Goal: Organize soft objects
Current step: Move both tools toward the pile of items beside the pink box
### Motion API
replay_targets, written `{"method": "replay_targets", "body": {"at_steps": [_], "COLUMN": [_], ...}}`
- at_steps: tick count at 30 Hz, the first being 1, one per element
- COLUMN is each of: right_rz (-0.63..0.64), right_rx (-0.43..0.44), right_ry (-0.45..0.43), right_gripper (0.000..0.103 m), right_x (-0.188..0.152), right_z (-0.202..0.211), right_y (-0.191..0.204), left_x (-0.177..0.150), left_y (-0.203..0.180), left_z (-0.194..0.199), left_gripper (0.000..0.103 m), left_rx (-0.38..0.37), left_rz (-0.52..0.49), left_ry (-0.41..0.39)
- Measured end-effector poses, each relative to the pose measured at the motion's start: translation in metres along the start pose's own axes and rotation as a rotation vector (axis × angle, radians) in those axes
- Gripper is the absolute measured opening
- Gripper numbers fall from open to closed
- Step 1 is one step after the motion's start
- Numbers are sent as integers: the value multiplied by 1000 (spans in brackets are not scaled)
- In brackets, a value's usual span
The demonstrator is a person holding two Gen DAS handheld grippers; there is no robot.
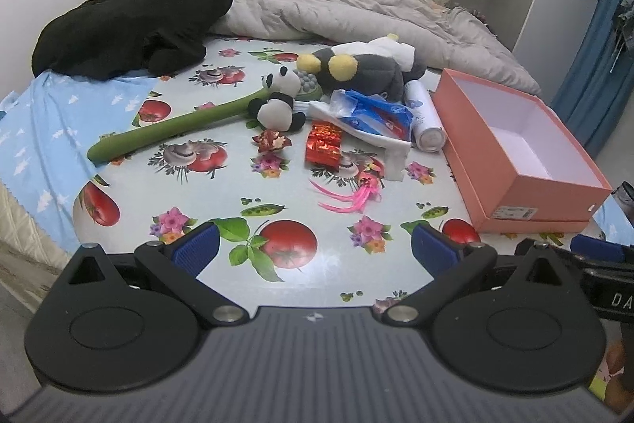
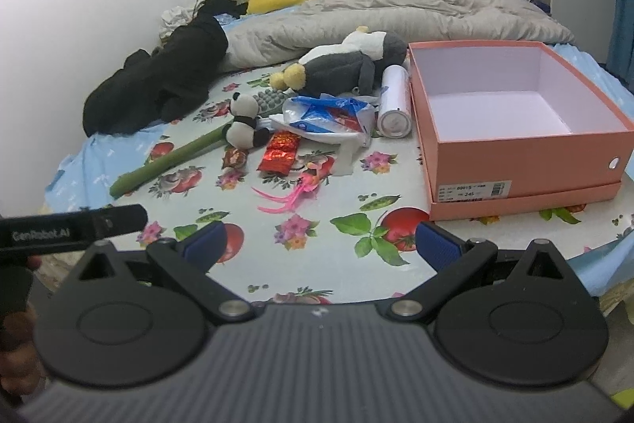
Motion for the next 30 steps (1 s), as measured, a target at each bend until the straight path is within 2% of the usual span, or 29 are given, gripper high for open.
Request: {"method": "replay_targets", "body": {"at_steps": [30], "right_rz": [-18], "right_rx": [-3], "right_ry": [26], "right_gripper": [103], "right_x": [-6], "right_z": [-9], "right_y": [4], "left_x": [1], "left_y": [1], "left_z": [-14], "left_gripper": [103], "left_rx": [-6], "left_rz": [1], "left_ry": [30]}}
Point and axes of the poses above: each gripper's, at about its wrist camera, not at the fingertips, and z roughly against the way its jaws point, y to its left, x to its top, the point moved 10 cm from there along -z, roughly the way its jaws point, and after that the axes turned 15 degrees about z, right-handed, at the moved point
